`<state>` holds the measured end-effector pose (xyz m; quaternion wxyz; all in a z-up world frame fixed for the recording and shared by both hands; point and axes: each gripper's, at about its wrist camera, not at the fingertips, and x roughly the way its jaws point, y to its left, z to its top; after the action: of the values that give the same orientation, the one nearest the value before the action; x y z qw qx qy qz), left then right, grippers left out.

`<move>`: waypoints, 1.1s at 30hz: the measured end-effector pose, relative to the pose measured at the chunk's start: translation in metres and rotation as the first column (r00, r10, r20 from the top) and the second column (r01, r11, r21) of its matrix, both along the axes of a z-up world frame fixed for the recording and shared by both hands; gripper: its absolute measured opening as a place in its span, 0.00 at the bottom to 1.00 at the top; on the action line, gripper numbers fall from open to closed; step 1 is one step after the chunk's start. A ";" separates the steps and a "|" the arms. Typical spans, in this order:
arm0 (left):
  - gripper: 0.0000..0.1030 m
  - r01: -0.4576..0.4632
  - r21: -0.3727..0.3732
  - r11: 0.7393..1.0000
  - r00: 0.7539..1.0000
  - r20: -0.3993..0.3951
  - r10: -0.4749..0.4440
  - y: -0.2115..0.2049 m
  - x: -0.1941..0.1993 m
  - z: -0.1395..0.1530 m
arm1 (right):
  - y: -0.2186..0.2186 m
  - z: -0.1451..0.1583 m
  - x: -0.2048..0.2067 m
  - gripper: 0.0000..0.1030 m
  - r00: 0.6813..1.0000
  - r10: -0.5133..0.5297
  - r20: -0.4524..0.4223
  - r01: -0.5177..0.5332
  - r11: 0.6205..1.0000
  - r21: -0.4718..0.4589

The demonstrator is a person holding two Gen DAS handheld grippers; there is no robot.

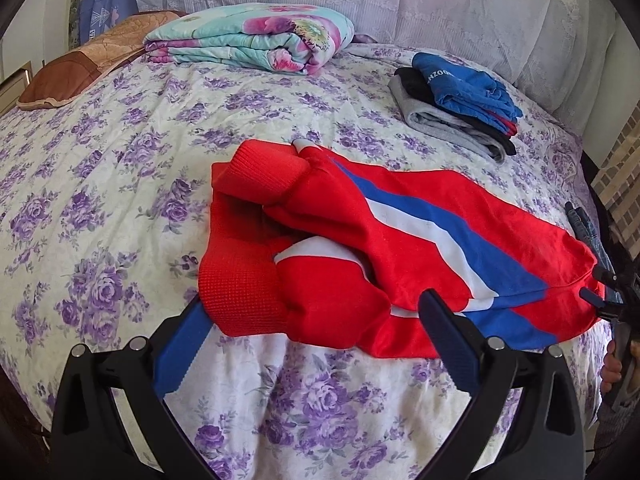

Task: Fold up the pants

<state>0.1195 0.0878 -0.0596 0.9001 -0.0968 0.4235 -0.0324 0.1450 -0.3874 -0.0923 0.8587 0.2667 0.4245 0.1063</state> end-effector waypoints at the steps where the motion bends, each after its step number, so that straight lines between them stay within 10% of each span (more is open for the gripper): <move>1: 0.96 0.000 -0.006 1.000 1.000 0.000 0.000 0.001 -0.001 0.000 | -0.004 -0.003 0.007 0.96 1.000 -0.021 -0.009 0.021 1.000 0.019; 5: 0.96 -0.023 -0.011 1.000 1.000 0.007 0.023 0.011 -0.009 0.002 | -0.016 -0.010 0.021 0.89 0.997 -0.081 -0.014 0.082 0.991 0.104; 9: 0.96 -0.031 -0.022 0.999 0.999 0.013 0.032 0.019 -0.014 0.007 | -0.017 -0.010 0.021 0.35 0.998 -0.054 0.020 0.051 0.992 0.117; 12: 0.95 -0.007 -0.034 0.999 1.000 0.029 0.008 0.017 -0.019 0.015 | -0.018 -0.004 0.018 0.14 0.997 -0.042 0.065 0.037 0.996 0.087; 21: 0.95 0.098 -0.147 0.984 0.993 0.079 -0.087 0.001 -0.013 0.039 | -0.019 0.052 0.003 0.08 0.974 -0.008 0.227 -0.001 0.999 0.041; 29: 0.93 0.025 -0.229 0.973 0.997 -0.061 -0.040 0.014 0.050 0.016 | -0.024 0.046 -0.008 0.08 0.978 -0.020 0.206 0.013 0.999 0.034; 33: 0.39 0.022 -0.255 0.967 0.996 -0.078 -0.043 0.020 0.073 0.016 | -0.034 0.049 -0.011 0.08 0.976 -0.048 0.212 0.043 0.999 0.026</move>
<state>0.1928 0.1078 -0.0436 0.8615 -0.2053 0.4542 -0.0969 0.1335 -0.4210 -0.0431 0.8985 0.2725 0.3229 0.1189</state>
